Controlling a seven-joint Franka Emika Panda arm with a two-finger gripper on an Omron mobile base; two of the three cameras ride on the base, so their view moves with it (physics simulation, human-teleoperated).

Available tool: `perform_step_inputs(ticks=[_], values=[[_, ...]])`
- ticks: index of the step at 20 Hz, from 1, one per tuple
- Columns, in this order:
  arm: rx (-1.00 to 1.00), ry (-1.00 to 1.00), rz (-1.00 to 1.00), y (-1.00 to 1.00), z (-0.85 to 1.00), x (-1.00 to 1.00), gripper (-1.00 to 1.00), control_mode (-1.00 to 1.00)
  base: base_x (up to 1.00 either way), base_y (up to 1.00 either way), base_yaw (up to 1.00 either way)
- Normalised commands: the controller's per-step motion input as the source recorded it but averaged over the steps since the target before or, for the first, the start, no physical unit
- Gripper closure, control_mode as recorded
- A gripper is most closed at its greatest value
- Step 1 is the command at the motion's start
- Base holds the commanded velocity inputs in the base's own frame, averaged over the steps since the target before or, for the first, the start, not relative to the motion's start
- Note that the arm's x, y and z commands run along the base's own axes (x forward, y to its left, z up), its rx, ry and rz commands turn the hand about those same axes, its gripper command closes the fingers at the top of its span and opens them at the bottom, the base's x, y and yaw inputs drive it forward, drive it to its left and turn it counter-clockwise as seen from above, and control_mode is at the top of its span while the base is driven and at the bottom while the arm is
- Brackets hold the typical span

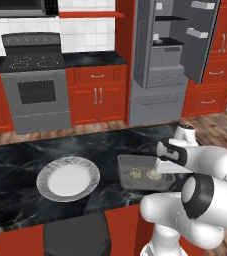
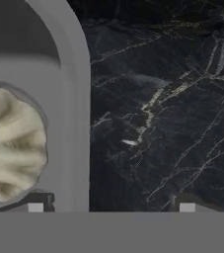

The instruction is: Place two dumplings into each of the tupperware containers and then place the containers in the fridge.

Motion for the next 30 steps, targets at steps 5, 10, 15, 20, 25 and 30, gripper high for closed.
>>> perform_step_inputs(ticks=[5, 10, 15, 20, 25, 30], values=[[0.00, 0.00, 0.00, 0.00, 0.00, -0.01, 1.00, -1.00, 0.00, 0.00, 0.00], [0.00, 0.01, -0.01, 0.00, 0.06, 0.00, 1.00, -1.00, 0.00, 0.00, 0.00], [-0.04, 0.04, -0.09, 0.32, 0.89, -0.04, 1.00, -1.00, 0.00, 0.00, 0.00], [-0.08, 0.03, -0.20, 0.71, 1.00, -0.51, 1.00, -1.00, 0.00, 0.00, 0.00], [-0.03, 0.03, -0.56, 0.39, 0.71, -0.68, 1.00, -1.00, 0.00, 0.00, 0.00], [-0.01, 0.02, -0.77, 0.30, 0.37, -0.52, 1.00, -1.00, 0.00, 0.00, 0.00]])
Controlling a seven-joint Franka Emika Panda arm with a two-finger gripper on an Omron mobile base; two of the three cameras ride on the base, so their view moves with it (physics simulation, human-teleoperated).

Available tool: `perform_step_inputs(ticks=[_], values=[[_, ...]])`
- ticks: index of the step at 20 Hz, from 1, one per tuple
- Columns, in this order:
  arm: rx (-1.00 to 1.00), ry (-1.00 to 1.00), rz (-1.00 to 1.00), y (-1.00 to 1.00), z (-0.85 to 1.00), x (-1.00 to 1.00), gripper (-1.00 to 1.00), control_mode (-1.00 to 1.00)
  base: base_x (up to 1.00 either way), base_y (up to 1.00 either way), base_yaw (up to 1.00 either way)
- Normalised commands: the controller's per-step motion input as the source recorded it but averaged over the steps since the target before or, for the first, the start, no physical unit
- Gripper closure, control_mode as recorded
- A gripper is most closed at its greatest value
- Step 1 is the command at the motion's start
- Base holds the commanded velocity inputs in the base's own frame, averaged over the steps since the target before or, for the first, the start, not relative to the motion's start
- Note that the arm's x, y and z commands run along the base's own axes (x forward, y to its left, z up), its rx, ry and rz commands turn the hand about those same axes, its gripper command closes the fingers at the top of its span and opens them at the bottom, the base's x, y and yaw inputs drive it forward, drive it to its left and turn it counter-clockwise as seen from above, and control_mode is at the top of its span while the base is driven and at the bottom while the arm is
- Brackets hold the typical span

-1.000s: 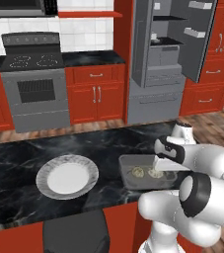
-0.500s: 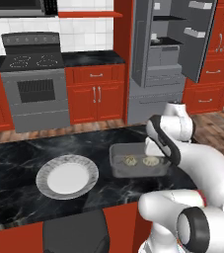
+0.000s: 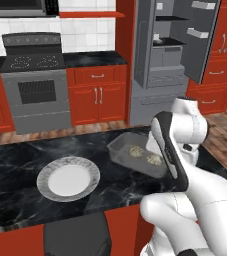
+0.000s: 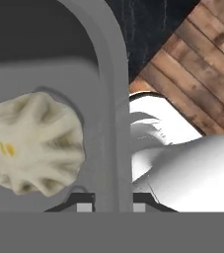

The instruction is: Place two dumplings into each of the tupperware containers and then place the containers in the fridge.

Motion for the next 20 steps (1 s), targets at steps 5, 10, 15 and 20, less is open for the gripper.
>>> perform_step_inputs(ticks=[5, 10, 15, 20], values=[[-0.12, 0.14, -0.85, 0.17, 0.17, -0.01, 1.00, -1.00, 0.00, 0.00, 0.00], [-0.16, 0.14, -0.73, 0.04, 0.05, 0.02, 1.00, -1.00, 0.00, 0.00, 0.00], [-0.09, -0.03, -0.20, 0.32, 0.38, -0.12, 1.00, -1.00, 0.00, 0.00, 0.00], [0.00, -0.05, 0.15, -0.08, 0.64, -0.17, 1.00, -1.00, 0.00, 0.00, 0.00]])
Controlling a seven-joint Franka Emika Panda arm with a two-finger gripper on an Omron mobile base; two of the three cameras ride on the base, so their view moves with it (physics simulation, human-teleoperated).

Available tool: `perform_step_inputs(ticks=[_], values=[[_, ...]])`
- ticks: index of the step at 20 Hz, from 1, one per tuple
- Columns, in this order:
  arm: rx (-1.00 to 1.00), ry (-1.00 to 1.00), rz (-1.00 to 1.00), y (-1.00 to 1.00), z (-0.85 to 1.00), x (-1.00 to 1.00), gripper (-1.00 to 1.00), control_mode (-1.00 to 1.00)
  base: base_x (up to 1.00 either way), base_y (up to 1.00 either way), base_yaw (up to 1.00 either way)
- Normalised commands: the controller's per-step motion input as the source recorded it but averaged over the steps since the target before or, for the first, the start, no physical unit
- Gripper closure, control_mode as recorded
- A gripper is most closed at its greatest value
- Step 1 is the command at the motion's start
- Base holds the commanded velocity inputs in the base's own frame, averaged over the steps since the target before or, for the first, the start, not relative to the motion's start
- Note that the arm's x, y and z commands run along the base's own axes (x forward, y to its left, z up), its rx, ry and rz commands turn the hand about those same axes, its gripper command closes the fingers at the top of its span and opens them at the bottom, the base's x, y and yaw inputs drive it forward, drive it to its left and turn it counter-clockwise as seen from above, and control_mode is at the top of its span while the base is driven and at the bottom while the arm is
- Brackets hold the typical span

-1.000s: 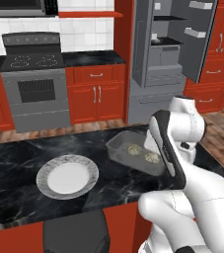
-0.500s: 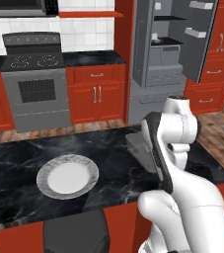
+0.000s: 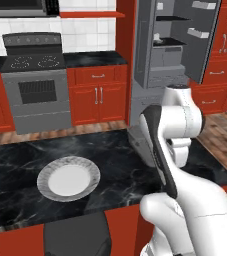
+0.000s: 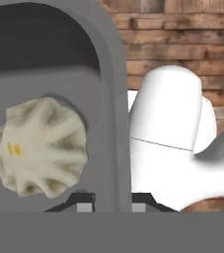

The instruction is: Place two dumplings into each of the tupperware containers and then place the containers in the fridge.

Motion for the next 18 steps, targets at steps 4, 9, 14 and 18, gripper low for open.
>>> perform_step_inputs(ticks=[4, 9, 14, 18], values=[[0.00, 0.00, 0.02, -0.09, 0.50, -0.43, 1.00, -1.00, 0.00, 0.00, 0.00], [0.00, -0.04, -0.01, 0.12, 0.33, -0.42, 1.00, -1.00, 0.00, 0.00, 0.00], [0.00, -0.03, -0.01, 0.07, 0.14, -0.22, 1.00, -1.00, 0.00, 0.00, 0.00], [0.00, 0.00, 0.00, 0.00, 0.00, -0.05, 1.00, -1.00, 0.00, 0.00, 0.00]])
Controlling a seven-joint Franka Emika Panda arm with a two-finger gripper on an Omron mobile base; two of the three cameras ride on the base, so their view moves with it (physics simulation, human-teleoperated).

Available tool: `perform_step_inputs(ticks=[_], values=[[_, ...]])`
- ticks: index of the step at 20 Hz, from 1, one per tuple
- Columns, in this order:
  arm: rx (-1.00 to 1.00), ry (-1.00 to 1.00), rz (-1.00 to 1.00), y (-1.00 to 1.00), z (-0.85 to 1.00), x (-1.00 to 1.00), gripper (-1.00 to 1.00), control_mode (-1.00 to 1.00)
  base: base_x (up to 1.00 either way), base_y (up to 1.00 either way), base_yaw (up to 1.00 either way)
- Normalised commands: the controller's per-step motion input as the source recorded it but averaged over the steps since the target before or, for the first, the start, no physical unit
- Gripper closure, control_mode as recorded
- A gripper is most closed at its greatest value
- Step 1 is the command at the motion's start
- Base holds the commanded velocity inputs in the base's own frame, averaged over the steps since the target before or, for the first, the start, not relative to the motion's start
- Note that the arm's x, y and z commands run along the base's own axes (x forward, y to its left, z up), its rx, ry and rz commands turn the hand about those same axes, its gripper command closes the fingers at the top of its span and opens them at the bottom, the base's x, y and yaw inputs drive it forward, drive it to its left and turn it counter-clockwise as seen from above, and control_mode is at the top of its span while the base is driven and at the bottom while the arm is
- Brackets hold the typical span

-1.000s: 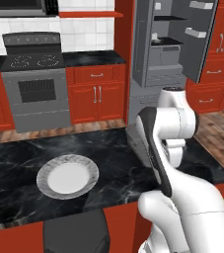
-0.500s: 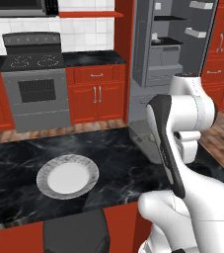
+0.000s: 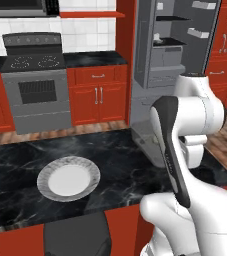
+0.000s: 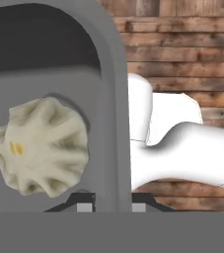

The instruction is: Place two dumplings into each of the tupperware containers and then place the containers in the fridge.

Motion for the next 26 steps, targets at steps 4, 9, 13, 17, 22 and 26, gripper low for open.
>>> perform_step_inputs(ticks=[4, 9, 13, 17, 22, 26], values=[[0.00, 0.02, 0.00, 0.00, 0.00, -0.01, 1.00, 1.00, -0.26, -0.04, 0.00], [0.00, 0.00, 0.00, 0.00, 0.00, 0.00, 1.00, 1.00, -0.77, -0.89, -0.11], [0.00, 0.00, 0.00, 0.00, 0.00, 0.00, 1.00, 1.00, -0.03, -1.00, -0.10], [0.00, 0.00, 0.00, 0.00, 0.00, 0.00, 1.00, 1.00, 0.03, -1.00, -0.03], [0.00, 0.00, 0.00, 0.00, 0.00, 0.00, 1.00, 1.00, 0.35, -1.00, 0.00], [0.00, 0.00, 0.00, 0.00, 0.00, 0.00, 1.00, 1.00, 0.54, -1.00, 0.00]])
